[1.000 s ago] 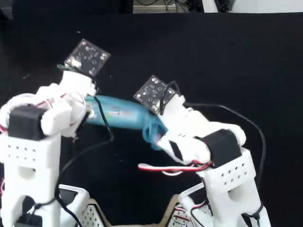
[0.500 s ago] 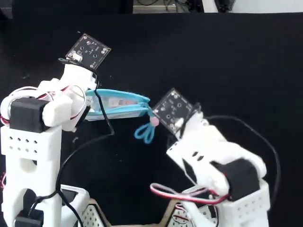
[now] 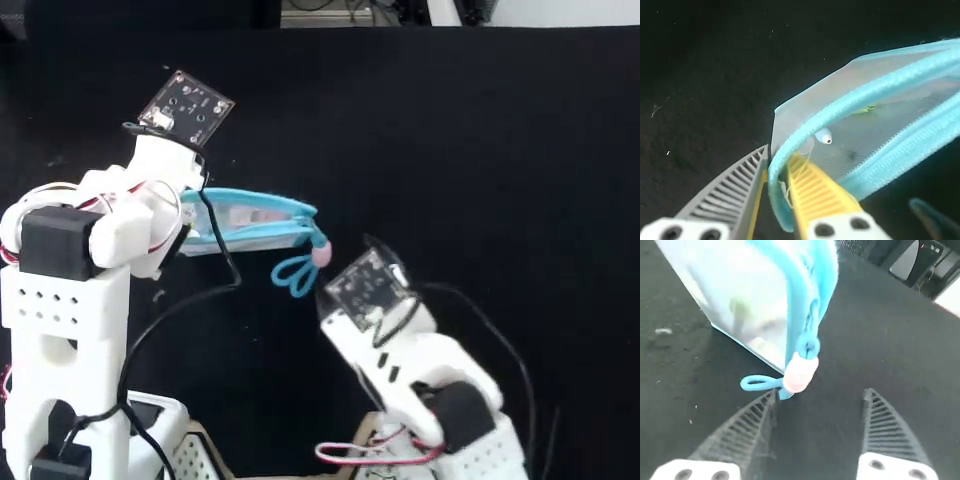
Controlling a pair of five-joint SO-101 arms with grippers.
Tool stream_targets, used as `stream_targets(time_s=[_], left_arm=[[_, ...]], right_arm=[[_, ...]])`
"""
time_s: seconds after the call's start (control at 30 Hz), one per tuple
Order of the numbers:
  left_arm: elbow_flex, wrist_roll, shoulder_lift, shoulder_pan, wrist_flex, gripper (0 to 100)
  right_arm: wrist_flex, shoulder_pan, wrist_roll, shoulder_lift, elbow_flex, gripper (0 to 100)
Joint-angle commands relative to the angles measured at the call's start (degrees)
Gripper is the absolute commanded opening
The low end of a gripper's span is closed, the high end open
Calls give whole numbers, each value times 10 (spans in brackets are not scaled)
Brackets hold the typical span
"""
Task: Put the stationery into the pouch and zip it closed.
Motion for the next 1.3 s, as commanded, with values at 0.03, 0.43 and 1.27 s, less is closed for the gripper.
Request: stream_targets(time_s=[0.03,0.43,1.27], left_arm=[[-13,-3,7,-1,4,30],[-13,-3,7,-1,4,30],[31,-3,2,0,4,30]], right_arm=[[-130,-4,-45,-32,87,253],[-190,-40,-112,-68,122,251],[-208,19,-56,-72,46,10]])
